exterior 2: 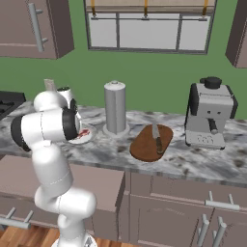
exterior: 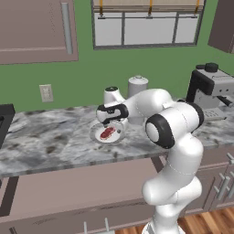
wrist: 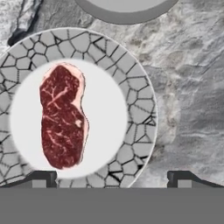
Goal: Pick up the knife from the drawer and place it on the cutting board. Then place the meat from the plate to the cutting board.
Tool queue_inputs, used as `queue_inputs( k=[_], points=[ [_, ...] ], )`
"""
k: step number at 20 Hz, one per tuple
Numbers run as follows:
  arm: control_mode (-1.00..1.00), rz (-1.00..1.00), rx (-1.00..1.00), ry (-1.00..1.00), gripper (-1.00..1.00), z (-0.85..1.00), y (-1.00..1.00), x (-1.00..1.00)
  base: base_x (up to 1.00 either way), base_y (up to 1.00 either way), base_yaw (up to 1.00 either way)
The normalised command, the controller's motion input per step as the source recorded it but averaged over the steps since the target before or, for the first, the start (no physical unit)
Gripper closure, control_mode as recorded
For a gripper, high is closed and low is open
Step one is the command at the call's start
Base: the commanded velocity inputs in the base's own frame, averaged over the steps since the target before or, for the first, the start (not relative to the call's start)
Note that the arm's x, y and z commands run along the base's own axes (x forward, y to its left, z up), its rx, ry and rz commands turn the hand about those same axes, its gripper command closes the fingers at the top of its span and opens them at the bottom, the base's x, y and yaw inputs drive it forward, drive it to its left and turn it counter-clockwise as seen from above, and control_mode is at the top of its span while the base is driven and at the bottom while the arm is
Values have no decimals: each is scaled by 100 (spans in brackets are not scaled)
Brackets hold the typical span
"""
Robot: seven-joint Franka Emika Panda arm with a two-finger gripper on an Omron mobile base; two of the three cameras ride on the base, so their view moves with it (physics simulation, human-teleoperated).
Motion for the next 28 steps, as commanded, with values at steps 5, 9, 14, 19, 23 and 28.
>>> queue_inputs(
  k=[5, 9, 14, 19, 23, 28],
  points=[
    [-100, 3, 0, 0, -100, -17, 7, 34, 0, 0, 0],
    [-100, 3, 0, 0, -100, -14, 0, 35, 0, 0, 0],
    [-100, 2, 0, 0, -100, -15, 0, 27, 0, 0, 0],
    [-100, 1, 0, 0, -100, -12, 0, 12, 0, 0, 0],
    [-100, 2, 0, 0, -100, -16, 0, 2, 0, 0, 0],
    [-100, 1, 0, 0, -100, -17, 0, 1, 0, 0, 0]
  ],
)
